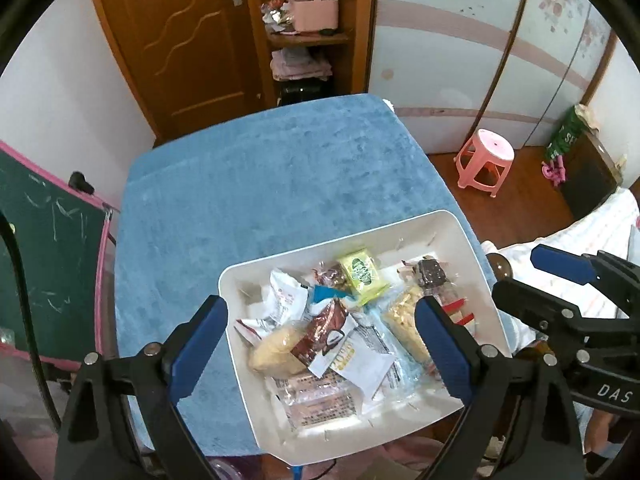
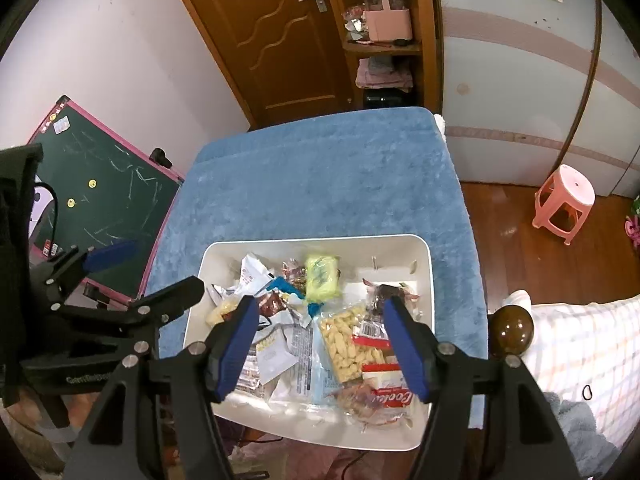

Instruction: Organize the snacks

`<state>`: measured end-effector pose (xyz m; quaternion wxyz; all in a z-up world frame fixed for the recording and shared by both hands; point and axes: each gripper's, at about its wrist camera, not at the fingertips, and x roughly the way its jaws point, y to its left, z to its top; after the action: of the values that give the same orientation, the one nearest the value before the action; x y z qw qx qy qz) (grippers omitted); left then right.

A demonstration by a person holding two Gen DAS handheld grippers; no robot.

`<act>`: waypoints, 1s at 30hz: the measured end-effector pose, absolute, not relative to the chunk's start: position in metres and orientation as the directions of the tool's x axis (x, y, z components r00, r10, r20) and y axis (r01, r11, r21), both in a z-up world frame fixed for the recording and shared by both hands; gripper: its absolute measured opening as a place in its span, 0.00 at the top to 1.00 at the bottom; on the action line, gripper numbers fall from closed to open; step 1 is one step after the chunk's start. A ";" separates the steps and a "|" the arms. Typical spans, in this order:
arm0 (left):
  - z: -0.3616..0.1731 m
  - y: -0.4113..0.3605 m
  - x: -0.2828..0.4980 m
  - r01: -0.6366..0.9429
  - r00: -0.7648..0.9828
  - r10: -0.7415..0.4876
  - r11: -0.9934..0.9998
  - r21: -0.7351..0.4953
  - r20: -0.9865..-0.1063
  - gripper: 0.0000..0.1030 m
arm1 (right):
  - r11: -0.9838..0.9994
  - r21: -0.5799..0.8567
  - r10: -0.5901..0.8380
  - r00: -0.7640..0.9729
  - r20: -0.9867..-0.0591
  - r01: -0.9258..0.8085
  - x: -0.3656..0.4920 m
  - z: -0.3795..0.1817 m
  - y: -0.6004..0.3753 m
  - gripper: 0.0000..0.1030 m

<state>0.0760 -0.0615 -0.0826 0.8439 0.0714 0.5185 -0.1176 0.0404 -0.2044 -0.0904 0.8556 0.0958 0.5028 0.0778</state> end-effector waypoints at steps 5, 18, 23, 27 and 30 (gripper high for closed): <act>-0.083 -0.058 0.074 0.246 0.428 -0.117 0.969 -0.009 -0.896 0.09 | 0.971 0.233 0.225 0.491 -0.842 -0.047 0.040 -0.088 -0.203 0.37; -0.071 -0.049 0.060 0.180 0.454 -0.083 0.984 0.000 -0.887 0.09 | 0.968 0.237 0.242 0.522 -0.818 -0.077 0.028 -0.074 -0.195 0.37; -0.059 -0.048 0.045 0.168 0.496 -0.071 0.986 0.015 -0.865 0.09 | 0.970 0.224 0.240 0.547 -0.802 -0.097 0.017 -0.064 -0.188 0.37; -0.052 -0.044 0.033 0.151 0.516 -0.060 0.988 0.022 -0.854 0.09 | 0.970 0.216 0.240 0.565 -0.789 -0.110 0.008 -0.057 -0.185 0.37; -0.049 -0.040 0.023 0.134 0.524 -0.061 0.991 0.011 -0.849 0.09 | 0.969 0.216 0.245 0.576 -0.780 -0.119 -0.001 -0.051 -0.183 0.37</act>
<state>0.0233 -0.0399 -0.0488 0.8722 0.0375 0.4845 -0.0561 -0.0005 -0.1826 -0.0514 0.8849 0.0702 0.4490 0.1026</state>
